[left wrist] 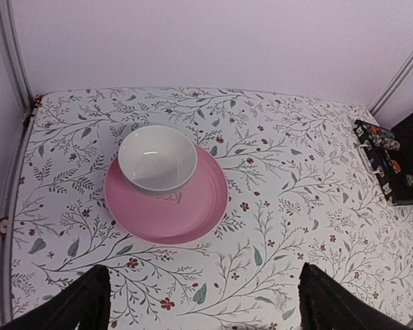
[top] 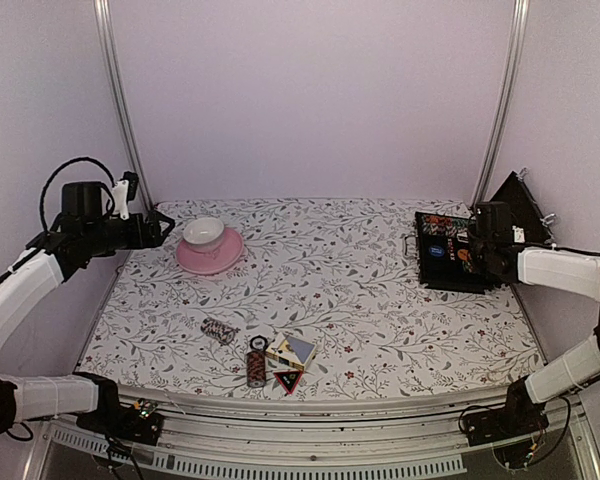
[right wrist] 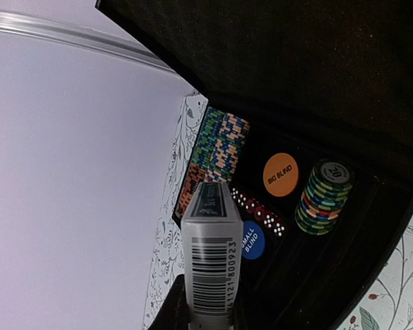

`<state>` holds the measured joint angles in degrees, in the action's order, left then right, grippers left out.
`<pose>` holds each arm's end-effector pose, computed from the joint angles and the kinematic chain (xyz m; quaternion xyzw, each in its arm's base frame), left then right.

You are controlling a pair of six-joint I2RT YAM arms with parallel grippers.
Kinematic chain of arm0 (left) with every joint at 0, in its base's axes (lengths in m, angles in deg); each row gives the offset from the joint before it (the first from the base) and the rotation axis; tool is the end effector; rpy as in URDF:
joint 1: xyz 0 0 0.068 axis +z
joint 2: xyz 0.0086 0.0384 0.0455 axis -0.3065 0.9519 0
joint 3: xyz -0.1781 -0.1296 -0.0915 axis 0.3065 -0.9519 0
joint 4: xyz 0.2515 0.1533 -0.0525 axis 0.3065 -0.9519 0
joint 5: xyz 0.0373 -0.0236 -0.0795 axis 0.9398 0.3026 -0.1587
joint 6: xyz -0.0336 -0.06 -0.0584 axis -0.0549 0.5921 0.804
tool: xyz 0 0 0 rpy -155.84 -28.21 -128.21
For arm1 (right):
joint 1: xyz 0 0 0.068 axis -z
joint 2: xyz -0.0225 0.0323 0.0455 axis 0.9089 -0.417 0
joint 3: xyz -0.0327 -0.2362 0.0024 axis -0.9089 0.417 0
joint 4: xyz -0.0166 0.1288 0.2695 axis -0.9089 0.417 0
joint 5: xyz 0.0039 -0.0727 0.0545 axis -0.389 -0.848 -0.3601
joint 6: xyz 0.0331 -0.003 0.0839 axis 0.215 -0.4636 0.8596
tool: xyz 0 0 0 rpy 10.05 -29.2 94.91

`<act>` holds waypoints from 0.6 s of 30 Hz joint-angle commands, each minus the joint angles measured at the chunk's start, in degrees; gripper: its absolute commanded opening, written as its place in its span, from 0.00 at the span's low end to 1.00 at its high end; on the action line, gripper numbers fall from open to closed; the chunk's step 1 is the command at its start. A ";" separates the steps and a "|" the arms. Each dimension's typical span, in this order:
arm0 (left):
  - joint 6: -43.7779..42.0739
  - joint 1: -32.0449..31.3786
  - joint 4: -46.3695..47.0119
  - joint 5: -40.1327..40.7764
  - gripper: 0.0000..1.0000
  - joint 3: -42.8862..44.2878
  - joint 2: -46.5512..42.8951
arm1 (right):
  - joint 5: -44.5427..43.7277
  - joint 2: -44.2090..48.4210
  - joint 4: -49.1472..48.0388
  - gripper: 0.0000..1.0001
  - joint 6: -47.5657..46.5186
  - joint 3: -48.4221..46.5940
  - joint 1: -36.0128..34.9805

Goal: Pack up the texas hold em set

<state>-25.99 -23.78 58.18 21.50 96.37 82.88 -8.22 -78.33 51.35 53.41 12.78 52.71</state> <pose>0.3253 -0.0533 0.2554 0.0242 0.8504 -0.1795 0.4940 0.3659 0.0395 0.1477 0.5820 0.6198 0.1853 0.4928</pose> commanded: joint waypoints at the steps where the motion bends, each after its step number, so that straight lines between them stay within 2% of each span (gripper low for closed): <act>1: -2.25 0.58 0.43 5.86 0.95 -0.58 -0.01 | -1.24 -3.79 -2.79 0.08 2.52 -3.11 2.73; 18: -2.83 0.59 0.40 6.75 0.95 -0.95 1.42 | 1.85 -20.77 -7.95 0.07 2.30 -11.56 6.58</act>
<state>-28.00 -23.70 58.12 27.62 95.95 83.73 -6.69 -96.38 46.76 55.75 4.30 58.98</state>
